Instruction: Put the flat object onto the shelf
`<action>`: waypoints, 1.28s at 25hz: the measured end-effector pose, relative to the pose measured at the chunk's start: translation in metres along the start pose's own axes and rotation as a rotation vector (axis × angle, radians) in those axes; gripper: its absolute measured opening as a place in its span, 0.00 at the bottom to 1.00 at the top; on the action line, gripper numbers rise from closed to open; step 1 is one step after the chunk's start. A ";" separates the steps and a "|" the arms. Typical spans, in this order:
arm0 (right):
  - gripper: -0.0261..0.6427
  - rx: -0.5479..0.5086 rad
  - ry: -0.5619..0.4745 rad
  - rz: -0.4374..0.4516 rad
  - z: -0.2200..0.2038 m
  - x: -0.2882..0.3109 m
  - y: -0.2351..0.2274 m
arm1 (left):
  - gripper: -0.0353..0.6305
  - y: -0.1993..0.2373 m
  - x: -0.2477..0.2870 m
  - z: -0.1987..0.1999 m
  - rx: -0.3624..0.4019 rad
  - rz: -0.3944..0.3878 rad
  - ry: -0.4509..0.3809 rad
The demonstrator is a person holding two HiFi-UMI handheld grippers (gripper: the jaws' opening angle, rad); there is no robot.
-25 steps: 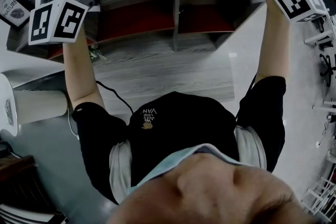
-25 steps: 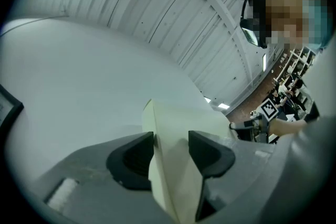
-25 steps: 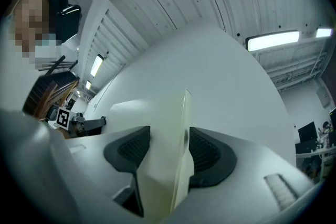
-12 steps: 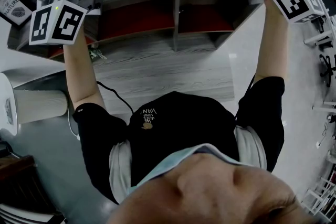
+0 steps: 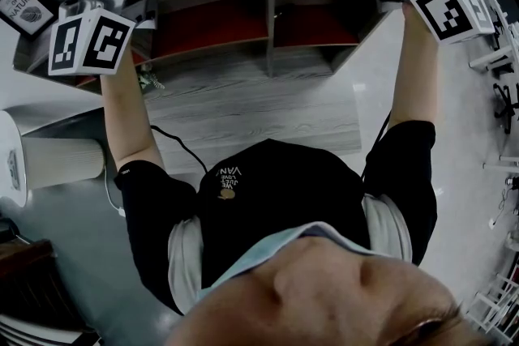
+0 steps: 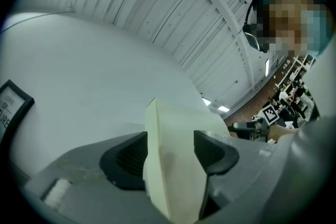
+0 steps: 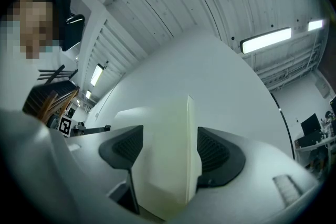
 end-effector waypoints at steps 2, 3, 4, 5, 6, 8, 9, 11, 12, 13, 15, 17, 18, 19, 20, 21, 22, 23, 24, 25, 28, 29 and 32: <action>0.51 -0.011 -0.006 -0.003 0.000 -0.004 0.004 | 0.46 -0.003 -0.005 0.003 0.000 0.002 -0.013; 0.51 -0.016 -0.008 -0.004 -0.001 -0.006 0.006 | 0.46 -0.005 -0.007 0.004 0.004 0.004 -0.018; 0.51 -0.021 -0.008 -0.005 -0.001 -0.008 0.008 | 0.46 -0.007 -0.009 0.006 0.009 0.005 -0.021; 0.51 -0.024 -0.009 -0.006 -0.001 -0.011 0.011 | 0.46 -0.010 -0.012 0.006 0.016 0.005 -0.024; 0.50 -0.028 -0.012 -0.008 -0.001 -0.013 0.013 | 0.46 -0.012 -0.015 0.007 0.022 0.006 -0.026; 0.43 -0.040 -0.017 -0.019 -0.002 -0.020 0.017 | 0.46 -0.017 -0.020 0.007 0.035 0.008 -0.030; 0.38 -0.046 -0.018 -0.025 -0.002 -0.024 0.019 | 0.45 -0.019 -0.022 0.007 0.040 0.010 -0.030; 0.33 -0.053 -0.027 -0.023 -0.002 -0.029 0.023 | 0.40 -0.024 -0.027 0.006 0.047 0.014 -0.031; 0.31 -0.058 -0.033 -0.016 -0.001 -0.031 0.026 | 0.38 -0.025 -0.030 0.005 0.048 0.016 -0.031; 0.26 -0.066 -0.038 -0.009 -0.001 -0.031 0.028 | 0.36 -0.027 -0.032 0.004 0.049 0.017 -0.033; 0.21 -0.078 -0.045 0.001 -0.001 -0.033 0.034 | 0.30 -0.031 -0.037 0.005 0.057 0.022 -0.040; 0.16 -0.076 -0.048 0.010 -0.002 -0.037 0.038 | 0.23 -0.037 -0.041 0.008 0.068 0.024 -0.045; 0.13 -0.074 -0.049 0.014 -0.003 -0.038 0.041 | 0.20 -0.039 -0.044 0.009 0.066 0.022 -0.047; 0.10 -0.072 -0.050 0.017 -0.003 -0.040 0.043 | 0.18 -0.042 -0.047 0.010 0.062 0.020 -0.049; 0.08 -0.071 -0.050 0.020 -0.003 -0.042 0.045 | 0.16 -0.045 -0.050 0.011 0.058 0.019 -0.050; 0.07 -0.071 -0.052 0.024 -0.003 -0.044 0.047 | 0.13 -0.047 -0.053 0.011 0.058 0.020 -0.052; 0.05 -0.069 -0.053 0.029 -0.004 -0.046 0.049 | 0.10 -0.049 -0.056 0.012 0.059 0.022 -0.052; 0.04 -0.065 -0.054 0.035 -0.004 -0.048 0.051 | 0.08 -0.052 -0.059 0.012 0.060 0.025 -0.053; 0.04 -0.059 -0.055 0.041 -0.005 -0.050 0.053 | 0.06 -0.054 -0.062 0.012 0.060 0.029 -0.053; 0.04 -0.053 -0.055 0.047 -0.006 -0.052 0.054 | 0.06 -0.057 -0.065 0.012 0.061 0.033 -0.051; 0.04 -0.037 -0.052 0.060 -0.008 -0.059 0.058 | 0.06 -0.065 -0.074 0.009 0.059 0.048 -0.045; 0.04 -0.033 -0.052 0.064 -0.009 -0.061 0.059 | 0.06 -0.067 -0.076 0.008 0.056 0.051 -0.041; 0.04 -0.023 -0.056 0.078 -0.010 -0.068 0.063 | 0.06 -0.075 -0.083 0.004 0.057 0.061 -0.028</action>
Point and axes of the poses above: the fingertips, and each gripper's own axes: x forward along the fingers, y to its left, z out of its top, the point moved 7 cm from there along -x, backward along the fingers, and after that the axes turned 13 degrees about z, right-handed, at the moved point
